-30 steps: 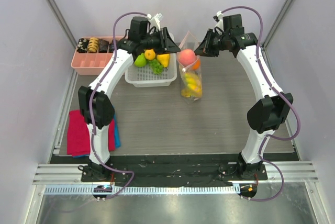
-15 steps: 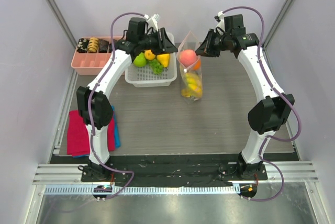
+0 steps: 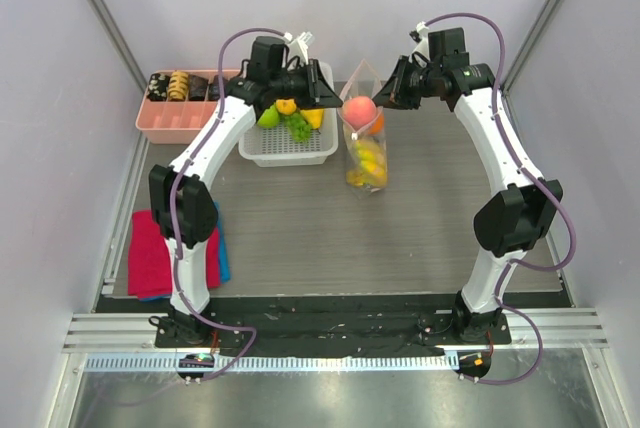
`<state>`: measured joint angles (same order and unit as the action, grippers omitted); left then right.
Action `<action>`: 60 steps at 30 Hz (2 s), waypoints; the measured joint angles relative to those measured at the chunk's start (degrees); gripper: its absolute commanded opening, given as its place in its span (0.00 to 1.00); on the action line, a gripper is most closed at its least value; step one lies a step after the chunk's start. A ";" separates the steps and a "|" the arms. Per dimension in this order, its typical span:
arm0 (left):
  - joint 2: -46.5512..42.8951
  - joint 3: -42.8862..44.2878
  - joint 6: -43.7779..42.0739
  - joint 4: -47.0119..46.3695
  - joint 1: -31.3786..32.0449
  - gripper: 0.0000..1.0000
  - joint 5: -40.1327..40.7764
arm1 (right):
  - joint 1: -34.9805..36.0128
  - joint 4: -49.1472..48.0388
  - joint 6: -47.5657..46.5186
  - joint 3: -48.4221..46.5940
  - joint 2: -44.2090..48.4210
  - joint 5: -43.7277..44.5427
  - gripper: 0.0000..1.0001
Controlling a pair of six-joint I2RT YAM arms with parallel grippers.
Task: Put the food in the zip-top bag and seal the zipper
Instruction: Adjust the zipper food storage bag at the center of the board.
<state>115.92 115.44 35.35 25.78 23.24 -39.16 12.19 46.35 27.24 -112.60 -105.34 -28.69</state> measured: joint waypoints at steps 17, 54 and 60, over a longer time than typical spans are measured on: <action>-0.68 10.25 -11.69 11.76 -0.66 0.00 2.58 | -3.61 4.61 -2.12 -0.20 3.85 1.38 0.01; -2.32 7.02 -13.73 12.17 -0.09 0.00 -0.52 | -0.70 12.98 -11.23 -4.98 3.08 4.42 0.35; -2.32 7.02 -13.51 12.15 0.00 0.00 -0.57 | -1.81 13.79 -11.39 -5.84 3.15 3.72 0.01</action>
<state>113.60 122.45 21.85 37.93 23.24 -39.72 10.37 60.14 15.86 -118.43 -102.19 -24.97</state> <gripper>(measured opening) 0.012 0.059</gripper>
